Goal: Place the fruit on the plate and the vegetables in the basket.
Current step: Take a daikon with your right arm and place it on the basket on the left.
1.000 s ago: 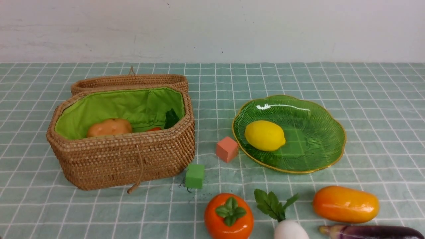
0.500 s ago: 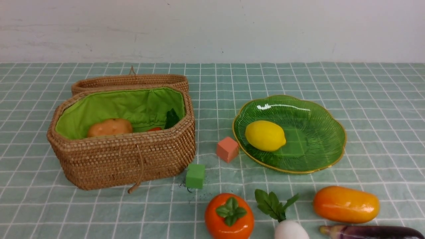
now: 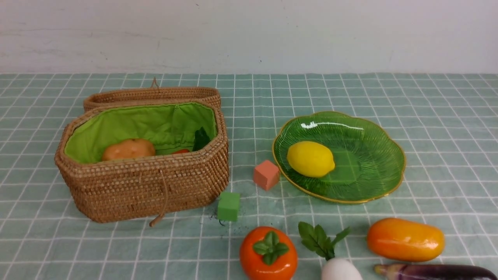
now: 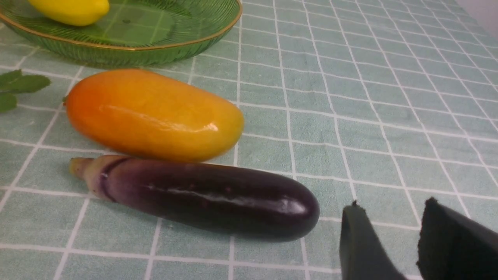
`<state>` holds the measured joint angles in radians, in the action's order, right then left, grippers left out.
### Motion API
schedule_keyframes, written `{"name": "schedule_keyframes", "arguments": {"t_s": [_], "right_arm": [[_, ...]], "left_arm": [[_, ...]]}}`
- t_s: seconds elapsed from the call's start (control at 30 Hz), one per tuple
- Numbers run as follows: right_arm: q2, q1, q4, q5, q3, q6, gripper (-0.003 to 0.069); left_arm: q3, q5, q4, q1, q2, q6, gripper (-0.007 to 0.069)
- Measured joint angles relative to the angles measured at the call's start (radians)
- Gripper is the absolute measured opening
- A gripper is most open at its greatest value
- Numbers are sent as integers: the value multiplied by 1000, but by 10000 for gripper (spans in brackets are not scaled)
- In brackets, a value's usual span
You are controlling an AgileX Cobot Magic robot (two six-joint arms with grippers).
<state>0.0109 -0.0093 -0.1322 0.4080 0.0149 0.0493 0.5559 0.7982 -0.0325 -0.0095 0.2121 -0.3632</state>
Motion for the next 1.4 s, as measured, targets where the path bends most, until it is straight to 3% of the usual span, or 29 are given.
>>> {"name": "schedule_keyframes", "arguments": {"t_s": [0.23,0.43,0.7,0.9,1.4], "right_arm": [[0,0,0,0,0,0,242],[0,0,0,0,0,0,242],[0,0,0,0,0,0,242],[0,0,0,0,0,0,242],[0,0,0,0,0,0,242]], "left_arm": [[-114,-17,-24,0,-126,0,-12],[-271,-200,-61,0,-224,0,-8],[-490,-373,16,0,-227,0,-2],[-583,-396,24,0,-227,0,1],[-585,-410,25,-6,-227,0,15]]}}
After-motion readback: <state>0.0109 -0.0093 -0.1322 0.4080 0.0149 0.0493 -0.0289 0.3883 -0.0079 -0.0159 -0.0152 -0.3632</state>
